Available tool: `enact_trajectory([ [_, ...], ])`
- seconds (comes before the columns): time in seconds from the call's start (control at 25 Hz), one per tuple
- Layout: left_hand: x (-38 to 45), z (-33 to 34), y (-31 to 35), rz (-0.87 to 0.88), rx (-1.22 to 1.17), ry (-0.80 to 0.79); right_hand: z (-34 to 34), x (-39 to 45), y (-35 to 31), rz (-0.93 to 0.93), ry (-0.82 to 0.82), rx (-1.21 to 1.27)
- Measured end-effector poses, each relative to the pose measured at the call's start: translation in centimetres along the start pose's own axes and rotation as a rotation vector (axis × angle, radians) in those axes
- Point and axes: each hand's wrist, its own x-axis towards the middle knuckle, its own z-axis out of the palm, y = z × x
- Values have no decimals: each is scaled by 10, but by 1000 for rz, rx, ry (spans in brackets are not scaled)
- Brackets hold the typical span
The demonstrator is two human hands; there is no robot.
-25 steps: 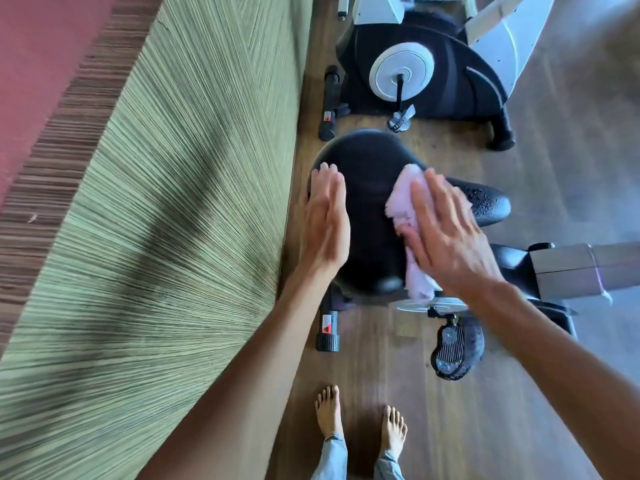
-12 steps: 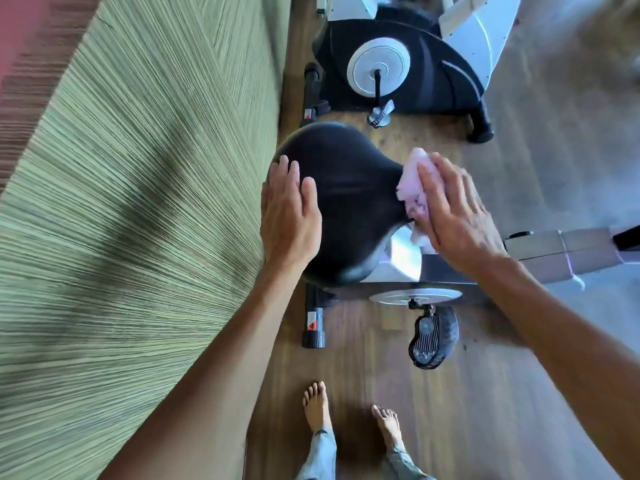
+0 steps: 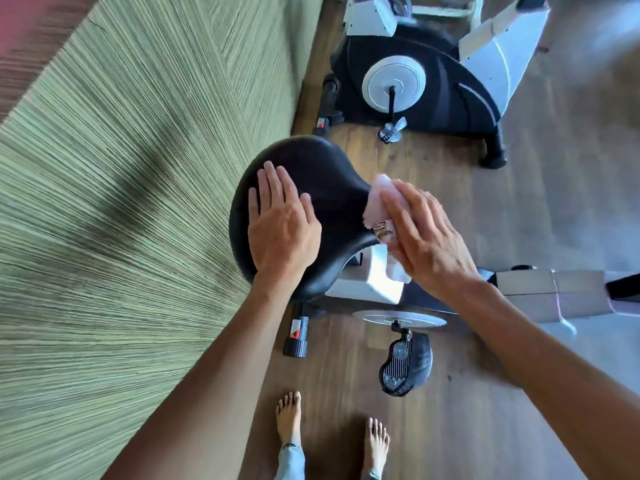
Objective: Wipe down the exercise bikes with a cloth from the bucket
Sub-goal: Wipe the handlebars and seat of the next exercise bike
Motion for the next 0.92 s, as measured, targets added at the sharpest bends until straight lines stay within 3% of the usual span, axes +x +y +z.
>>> enact_trajectory([
  [0.12,-1,0,6,-16,48,3,10,22,-7,284,87,77],
  [0.2,-1,1,4,-15,59,-14,17,60,-31,376,11,66],
  [0.28,0,0,0,-20,46,-51,17,73,-42,289,-78,58],
  [0.4,2,-3,-2,1,33,-64,3,46,-24,119,-86,12],
  [0.52,3,-7,-1,12,27,-123,-2,49,-22,252,-160,-8],
  [0.64,36,-13,-5,59,18,-183,18,119,-36,436,-336,147],
  [0.76,92,-8,-2,131,-35,-231,17,134,-32,411,-442,288],
  [0.92,119,8,5,112,-87,-188,-21,82,-7,362,-588,195],
])
